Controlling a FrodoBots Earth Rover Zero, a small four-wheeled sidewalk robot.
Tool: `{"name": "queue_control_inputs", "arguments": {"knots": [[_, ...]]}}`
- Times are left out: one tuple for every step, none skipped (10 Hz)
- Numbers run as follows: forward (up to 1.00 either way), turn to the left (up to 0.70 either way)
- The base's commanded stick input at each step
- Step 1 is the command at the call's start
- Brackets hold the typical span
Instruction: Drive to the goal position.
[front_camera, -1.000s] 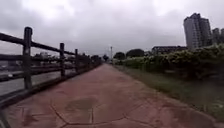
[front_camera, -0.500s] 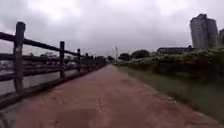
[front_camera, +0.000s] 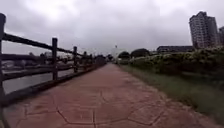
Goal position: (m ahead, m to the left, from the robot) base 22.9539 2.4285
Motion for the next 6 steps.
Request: {"name": "queue_control_inputs", "arguments": {"knots": [[1.00,0.00],[1.00,0.00],[1.00,0.00],[1.00,0.00],[1.00,0.00],[1.00,0.00]]}}
